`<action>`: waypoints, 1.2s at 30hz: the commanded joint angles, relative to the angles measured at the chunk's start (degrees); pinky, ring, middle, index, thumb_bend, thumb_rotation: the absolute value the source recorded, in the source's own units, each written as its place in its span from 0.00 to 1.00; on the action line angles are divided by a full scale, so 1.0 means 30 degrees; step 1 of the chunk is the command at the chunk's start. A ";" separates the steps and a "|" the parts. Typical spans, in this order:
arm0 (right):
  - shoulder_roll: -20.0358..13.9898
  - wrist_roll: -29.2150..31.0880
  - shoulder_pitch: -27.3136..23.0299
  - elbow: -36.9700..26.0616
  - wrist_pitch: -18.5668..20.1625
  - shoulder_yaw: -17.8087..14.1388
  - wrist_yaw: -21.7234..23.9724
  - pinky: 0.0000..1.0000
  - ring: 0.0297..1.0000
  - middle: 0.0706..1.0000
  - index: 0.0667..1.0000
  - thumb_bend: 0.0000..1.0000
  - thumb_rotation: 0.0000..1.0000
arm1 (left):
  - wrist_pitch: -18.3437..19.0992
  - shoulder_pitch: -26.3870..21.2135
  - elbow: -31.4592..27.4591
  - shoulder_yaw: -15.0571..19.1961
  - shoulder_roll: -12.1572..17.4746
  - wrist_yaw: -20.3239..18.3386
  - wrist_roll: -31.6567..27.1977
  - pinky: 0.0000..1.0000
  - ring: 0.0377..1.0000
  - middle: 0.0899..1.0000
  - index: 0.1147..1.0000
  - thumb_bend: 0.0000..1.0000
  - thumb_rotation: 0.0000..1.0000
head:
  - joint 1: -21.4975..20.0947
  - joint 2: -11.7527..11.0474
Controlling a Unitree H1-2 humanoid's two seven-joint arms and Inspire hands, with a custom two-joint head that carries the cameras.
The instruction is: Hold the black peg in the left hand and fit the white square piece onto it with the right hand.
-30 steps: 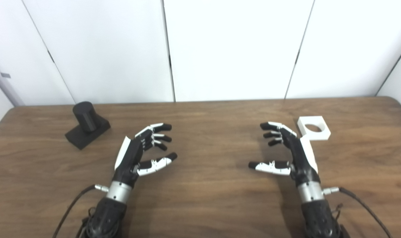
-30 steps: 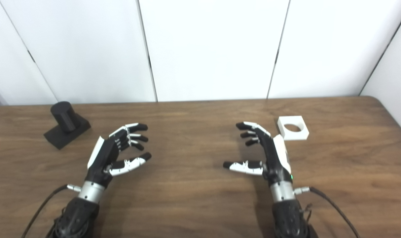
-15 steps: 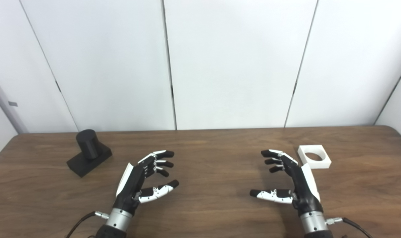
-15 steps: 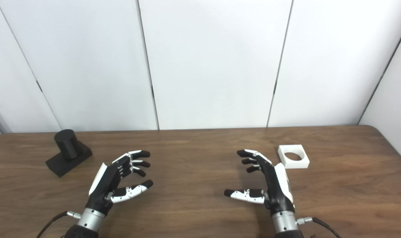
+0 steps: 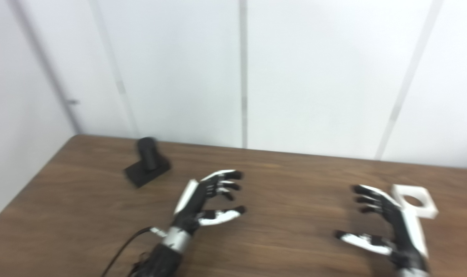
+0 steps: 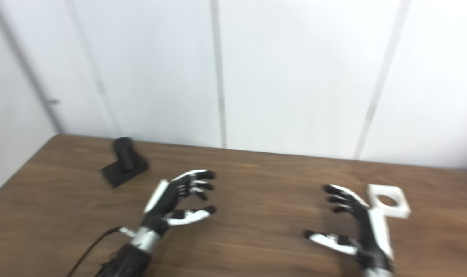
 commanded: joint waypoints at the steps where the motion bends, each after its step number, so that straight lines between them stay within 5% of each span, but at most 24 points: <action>1: -0.0402 0.0214 -0.0349 -0.0190 -0.1005 -0.0196 0.0013 0.58 0.68 0.72 0.68 0.53 0.00 | -0.0612 -0.0040 0.0704 -0.0385 -0.0691 0.0449 0.0255 0.55 0.68 0.76 0.71 0.63 0.00 | 0.0231 0.0006; 8: -0.0476 0.1059 -0.0116 -0.1187 0.0019 -0.0506 0.0746 0.60 0.69 0.73 0.70 0.52 0.00 | -0.0584 -0.0235 0.1070 -0.0526 -0.1242 0.1056 0.0890 0.54 0.68 0.77 0.70 0.62 0.00 | 0.1770 -0.0266; 25: -0.0307 0.0332 0.0035 -0.2372 0.0493 -0.0638 0.0796 0.57 0.67 0.71 0.68 0.52 0.00 | -0.0417 -0.0415 0.0079 -0.0356 -0.1158 0.2491 0.2465 0.52 0.67 0.74 0.67 0.69 0.00 | 0.2033 -0.0131; 28: -0.0304 0.0610 -0.0067 -0.2243 0.0315 -0.0720 0.0810 0.57 0.67 0.70 0.68 0.52 0.00 | 0.0581 -0.0498 -0.1154 -0.0159 -0.0765 0.2649 0.2972 0.49 0.65 0.73 0.63 0.74 0.03 | 0.2085 -0.0139; 36: -0.0322 0.0568 -0.0101 -0.2543 0.0870 -0.0810 0.1011 0.56 0.66 0.71 0.68 0.51 0.00 | 0.3412 -0.0893 -0.3878 -0.0134 0.1445 0.0608 0.2689 0.49 0.61 0.65 0.62 0.77 0.10 | 0.2206 -0.0169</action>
